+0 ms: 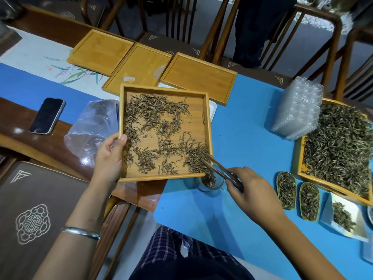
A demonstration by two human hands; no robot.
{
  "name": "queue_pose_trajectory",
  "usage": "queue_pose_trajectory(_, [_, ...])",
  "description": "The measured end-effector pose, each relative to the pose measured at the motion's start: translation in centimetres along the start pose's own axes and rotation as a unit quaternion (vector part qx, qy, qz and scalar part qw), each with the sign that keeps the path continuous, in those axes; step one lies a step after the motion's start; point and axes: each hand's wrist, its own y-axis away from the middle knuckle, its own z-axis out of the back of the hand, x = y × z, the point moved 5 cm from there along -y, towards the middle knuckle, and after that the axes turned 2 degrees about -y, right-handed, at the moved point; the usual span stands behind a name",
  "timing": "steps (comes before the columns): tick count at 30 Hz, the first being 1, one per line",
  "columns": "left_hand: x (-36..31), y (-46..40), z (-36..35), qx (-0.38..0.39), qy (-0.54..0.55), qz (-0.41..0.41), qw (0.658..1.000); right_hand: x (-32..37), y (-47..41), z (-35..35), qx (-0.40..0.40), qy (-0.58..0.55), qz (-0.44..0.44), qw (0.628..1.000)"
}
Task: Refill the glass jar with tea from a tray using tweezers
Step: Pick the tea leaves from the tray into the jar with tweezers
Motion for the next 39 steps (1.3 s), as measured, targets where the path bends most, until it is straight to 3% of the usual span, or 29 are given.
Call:
queue_pose_trajectory(9, [-0.6, 0.1, 0.1, -0.018, -0.024, -0.009, 1.0, -0.7, 1.6, 0.1, 0.032, 0.006, -0.001, 0.999])
queue_pose_trajectory(16, [-1.1, 0.6, -0.5, -0.027, -0.038, -0.014, 0.999, -0.4, 1.3, 0.7, 0.002, -0.022, -0.003, 1.0])
queue_pose_trajectory(25, [-1.2, 0.8, -0.7, -0.02, -0.015, -0.006, 1.0, -0.5, 1.3, -0.3, 0.027, 0.001, 0.0, 1.0])
queue_pose_trajectory(39, [-1.1, 0.3, -0.7, 0.002, -0.017, -0.001, 1.0, 0.1, 1.4, 1.2, 0.004, 0.005, 0.008, 1.0])
